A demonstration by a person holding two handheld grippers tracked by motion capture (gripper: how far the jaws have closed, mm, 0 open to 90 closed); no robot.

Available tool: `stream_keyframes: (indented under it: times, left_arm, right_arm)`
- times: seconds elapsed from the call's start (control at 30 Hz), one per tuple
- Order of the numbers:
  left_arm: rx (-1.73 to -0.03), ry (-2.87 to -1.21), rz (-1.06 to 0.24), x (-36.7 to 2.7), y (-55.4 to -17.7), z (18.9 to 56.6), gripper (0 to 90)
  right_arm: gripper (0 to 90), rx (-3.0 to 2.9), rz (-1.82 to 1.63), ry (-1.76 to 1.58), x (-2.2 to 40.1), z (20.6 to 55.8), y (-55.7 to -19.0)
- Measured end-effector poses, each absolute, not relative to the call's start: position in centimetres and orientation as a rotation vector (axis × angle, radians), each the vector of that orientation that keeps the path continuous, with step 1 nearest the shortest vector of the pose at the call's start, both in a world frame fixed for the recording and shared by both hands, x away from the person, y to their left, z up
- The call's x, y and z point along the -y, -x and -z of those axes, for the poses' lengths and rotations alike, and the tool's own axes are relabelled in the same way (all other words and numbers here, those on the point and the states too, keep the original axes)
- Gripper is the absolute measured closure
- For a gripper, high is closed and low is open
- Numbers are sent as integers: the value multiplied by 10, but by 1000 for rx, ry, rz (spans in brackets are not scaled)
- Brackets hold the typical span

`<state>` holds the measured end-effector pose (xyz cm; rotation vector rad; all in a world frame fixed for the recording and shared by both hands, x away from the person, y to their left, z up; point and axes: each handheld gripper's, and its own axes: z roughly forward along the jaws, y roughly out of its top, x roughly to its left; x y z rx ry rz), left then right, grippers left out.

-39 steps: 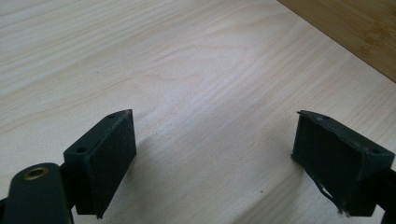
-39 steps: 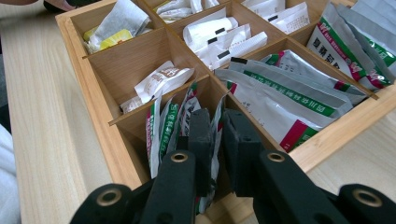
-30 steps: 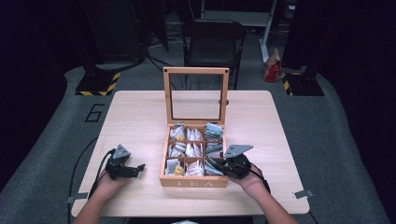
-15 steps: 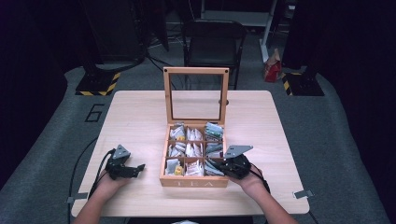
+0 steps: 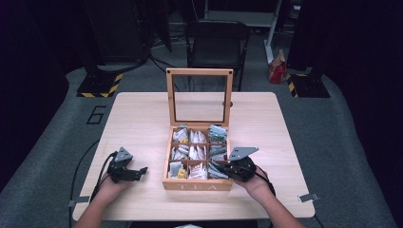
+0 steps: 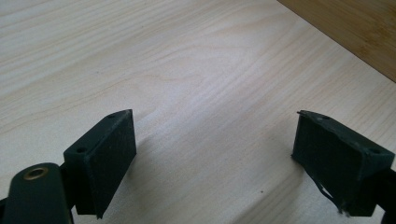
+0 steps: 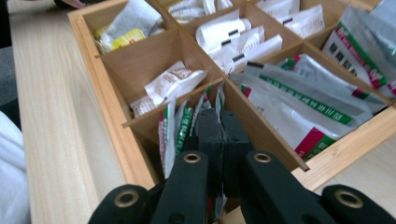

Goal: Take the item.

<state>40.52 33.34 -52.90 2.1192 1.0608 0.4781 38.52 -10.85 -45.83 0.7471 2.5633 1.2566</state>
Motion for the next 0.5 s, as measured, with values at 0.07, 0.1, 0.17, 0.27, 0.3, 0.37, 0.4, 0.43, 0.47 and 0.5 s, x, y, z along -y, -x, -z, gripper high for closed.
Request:
stream_keyframes:
  times: [0.07,0.1,0.17,0.27,0.3,0.37,0.4,0.43,0.47,0.5]
  left_arm:
    - [-1061,-2119,-478,-333,-405,529,129]
    - [-1061,-2119,-478,-333,-405,529,129]
    - [-1061,-2119,-478,-333,-405,529,129]
    - [-1061,-2119,-478,-333,-405,529,129]
    - [-1061,-2119,-478,-333,-405,529,129]
    - [-1061,-2119,-478,-333,-405,529,129]
    - [-1061,-2119,-478,-333,-405,529,129]
    - [-1061,-2119,-478,-333,-405,529,129]
    - [-1061,-2119,-478,-333,-405,529,129]
    - [-1061,-2119,-478,-333,-405,529,129]
  right_arm:
    - [900,-2562,-1279,-733,110,452,-384]
    - [900,-2561,-1286,-716,111,446,-383]
    - [900,-2558,-1309,-722,112,439,-382]
    - [900,-2559,-1320,-717,113,433,-382]
    - [900,-2554,-1335,-707,114,427,-382]
    - [900,-2554,-1341,-715,114,424,-381]
    - [900,-2554,-1343,-704,114,419,-381]
    - [900,-2545,-1350,-700,114,414,-381]
    - [900,-2545,-1350,-700,114,414,-381]
    - [899,-2545,-1354,-700,115,411,-381]
